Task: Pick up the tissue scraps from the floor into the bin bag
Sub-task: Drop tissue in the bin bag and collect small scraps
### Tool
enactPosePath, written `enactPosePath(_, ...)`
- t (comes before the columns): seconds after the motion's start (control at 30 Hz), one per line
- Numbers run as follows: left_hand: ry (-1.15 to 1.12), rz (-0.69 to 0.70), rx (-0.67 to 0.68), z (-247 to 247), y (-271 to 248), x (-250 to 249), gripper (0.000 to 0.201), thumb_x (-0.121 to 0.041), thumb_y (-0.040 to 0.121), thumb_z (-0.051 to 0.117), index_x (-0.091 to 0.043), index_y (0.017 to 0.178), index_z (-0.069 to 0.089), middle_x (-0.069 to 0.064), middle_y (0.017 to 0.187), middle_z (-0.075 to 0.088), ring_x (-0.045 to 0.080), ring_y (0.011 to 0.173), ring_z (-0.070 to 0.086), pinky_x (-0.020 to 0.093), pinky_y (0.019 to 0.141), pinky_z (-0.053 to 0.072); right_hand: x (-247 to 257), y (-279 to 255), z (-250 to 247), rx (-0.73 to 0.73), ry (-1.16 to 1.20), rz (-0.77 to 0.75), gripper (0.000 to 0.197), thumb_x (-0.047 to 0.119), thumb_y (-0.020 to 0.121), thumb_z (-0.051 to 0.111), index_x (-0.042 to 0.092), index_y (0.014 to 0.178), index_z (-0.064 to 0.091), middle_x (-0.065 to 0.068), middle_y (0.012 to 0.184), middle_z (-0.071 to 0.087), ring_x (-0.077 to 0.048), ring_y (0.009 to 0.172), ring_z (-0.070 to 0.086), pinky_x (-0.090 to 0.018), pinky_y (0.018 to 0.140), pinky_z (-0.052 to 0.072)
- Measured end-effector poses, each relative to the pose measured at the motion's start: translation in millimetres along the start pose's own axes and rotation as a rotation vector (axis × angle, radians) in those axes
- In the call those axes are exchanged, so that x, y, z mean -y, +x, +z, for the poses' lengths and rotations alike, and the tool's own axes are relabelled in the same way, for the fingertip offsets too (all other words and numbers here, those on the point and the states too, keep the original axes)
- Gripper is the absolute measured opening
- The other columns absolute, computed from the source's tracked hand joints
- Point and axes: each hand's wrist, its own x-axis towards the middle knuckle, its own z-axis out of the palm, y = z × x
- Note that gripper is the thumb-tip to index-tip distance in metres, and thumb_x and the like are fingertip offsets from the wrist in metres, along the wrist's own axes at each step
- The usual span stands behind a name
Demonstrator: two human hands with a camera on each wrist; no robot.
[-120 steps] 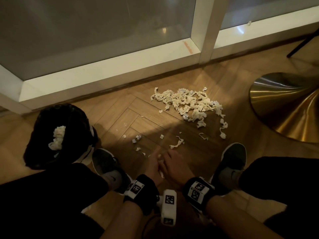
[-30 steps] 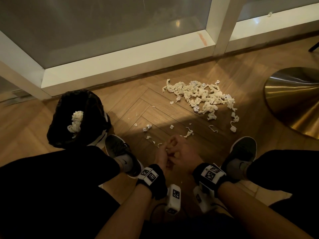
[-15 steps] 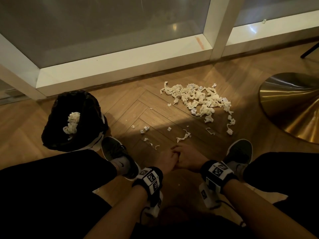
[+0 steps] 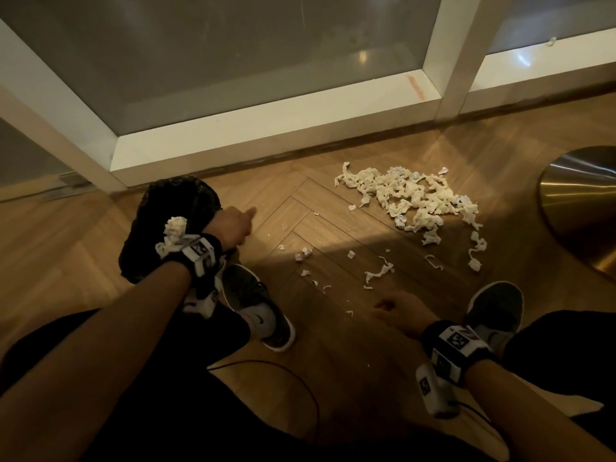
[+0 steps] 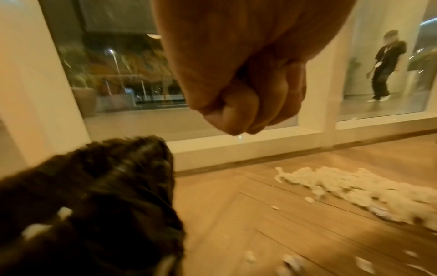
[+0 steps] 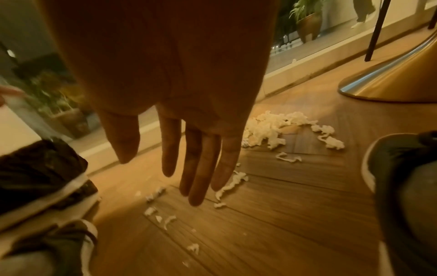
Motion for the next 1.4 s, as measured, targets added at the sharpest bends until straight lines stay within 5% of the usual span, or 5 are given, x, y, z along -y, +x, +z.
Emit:
enactPosePath(0.27,0.22,-0.047,-0.054,-87.3,24.8,82.4,0.049,-0.052,0.097,0.036,-0.018,0.062,0.038,0.002,0.062,0.041,0.019,0.055,0.039,0.033,0.057,0.03,-35.9,16.5,3.5,0.13,-0.124,0.083,0.011,0.027,0.094,0.055,0.036,0.087,0.055,0.005,0.103,0.059,-0.004,0.085,0.057,-0.019,0.076,0.05)
enactPosePath(0.43,-0.109,-0.222,-0.071,-93.4,31.2,139.8,0.043,-0.042,0.101,0.034,-0.003,0.111,0.05,0.025,0.111,0.058,0.032,0.086,0.055,0.039,0.077,0.044,-40.1,18.5,3.0,0.113,-0.121,0.124,0.034,0.063,0.069,0.054,0.033,0.084,0.061,0.006,0.097,0.064,-0.004,0.076,0.062,-0.018,0.066,0.05)
enactPosePath(0.67,-0.097,-0.202,-0.018,-85.3,43.5,169.0,0.045,-0.036,0.099,0.044,-0.017,0.141,0.042,0.009,0.143,0.043,0.029,0.113,0.054,0.032,0.082,0.044,-58.8,34.3,16.7,0.066,-0.057,0.197,0.003,0.021,0.082,0.072,0.023,0.083,0.069,0.001,0.088,0.069,-0.009,0.069,0.067,-0.015,0.058,0.048)
enactPosePath(1.0,-0.179,-0.012,-0.217,-83.4,38.5,118.3,0.02,-0.02,0.098,0.048,-0.016,0.105,0.067,0.006,0.101,0.069,0.022,0.088,0.065,0.033,0.078,0.053,-55.6,37.6,19.5,0.084,-0.081,0.215,0.007,0.027,0.089,0.063,0.026,0.096,0.063,0.002,0.109,0.059,-0.013,0.098,0.056,-0.023,0.084,0.043)
enactPosePath(1.4,0.093,-0.014,0.339,59.4,80.8,-2.3,0.049,-0.027,0.091,0.062,-0.017,0.135,0.043,0.01,0.109,0.064,0.018,0.074,0.06,0.024,0.051,0.044,-64.9,60.5,13.7,-0.028,0.039,0.341,0.048,0.02,0.089,0.062,0.009,0.134,0.048,-0.012,0.133,0.05,-0.026,0.119,0.051,-0.029,0.096,0.041)
